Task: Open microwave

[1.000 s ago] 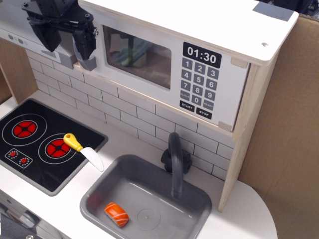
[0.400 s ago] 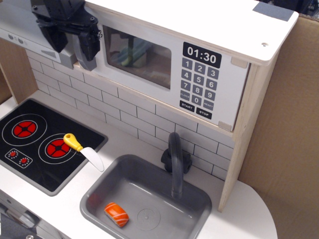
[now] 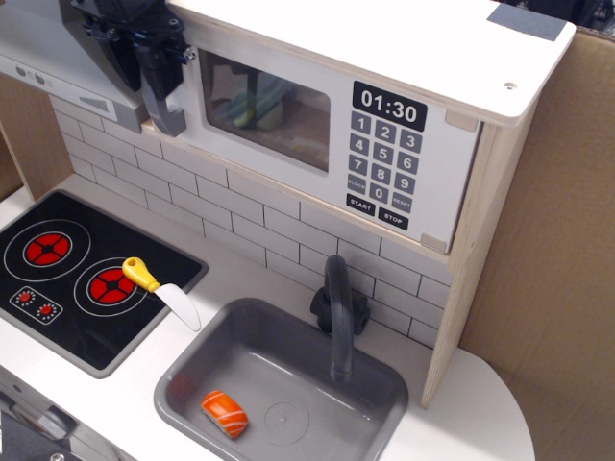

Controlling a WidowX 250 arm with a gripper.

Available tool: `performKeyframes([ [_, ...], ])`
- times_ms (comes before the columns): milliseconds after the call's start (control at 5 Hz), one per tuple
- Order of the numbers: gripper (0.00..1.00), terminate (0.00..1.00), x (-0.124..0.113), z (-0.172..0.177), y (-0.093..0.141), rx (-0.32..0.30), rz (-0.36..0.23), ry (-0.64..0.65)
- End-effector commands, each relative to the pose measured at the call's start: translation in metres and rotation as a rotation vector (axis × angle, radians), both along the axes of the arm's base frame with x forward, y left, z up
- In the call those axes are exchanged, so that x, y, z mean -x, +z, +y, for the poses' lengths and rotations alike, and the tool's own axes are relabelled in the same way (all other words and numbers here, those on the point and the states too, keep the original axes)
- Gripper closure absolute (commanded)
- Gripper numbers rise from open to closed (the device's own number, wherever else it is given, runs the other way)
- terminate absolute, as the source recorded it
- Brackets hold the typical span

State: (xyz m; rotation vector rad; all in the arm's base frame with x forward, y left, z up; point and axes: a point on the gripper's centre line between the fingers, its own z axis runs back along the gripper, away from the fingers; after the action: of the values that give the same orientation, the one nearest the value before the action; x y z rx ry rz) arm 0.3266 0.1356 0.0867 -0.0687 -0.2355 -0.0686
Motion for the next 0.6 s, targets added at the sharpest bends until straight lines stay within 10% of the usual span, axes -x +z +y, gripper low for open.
performKeyframes([
  [0, 1.00, 0.00, 0.007, 0.001, 0.017, -0.027, -0.086, -0.012],
  [400, 1.00, 0.00, 0.040, -0.008, 0.023, -0.037, -0.083, -0.005],
])
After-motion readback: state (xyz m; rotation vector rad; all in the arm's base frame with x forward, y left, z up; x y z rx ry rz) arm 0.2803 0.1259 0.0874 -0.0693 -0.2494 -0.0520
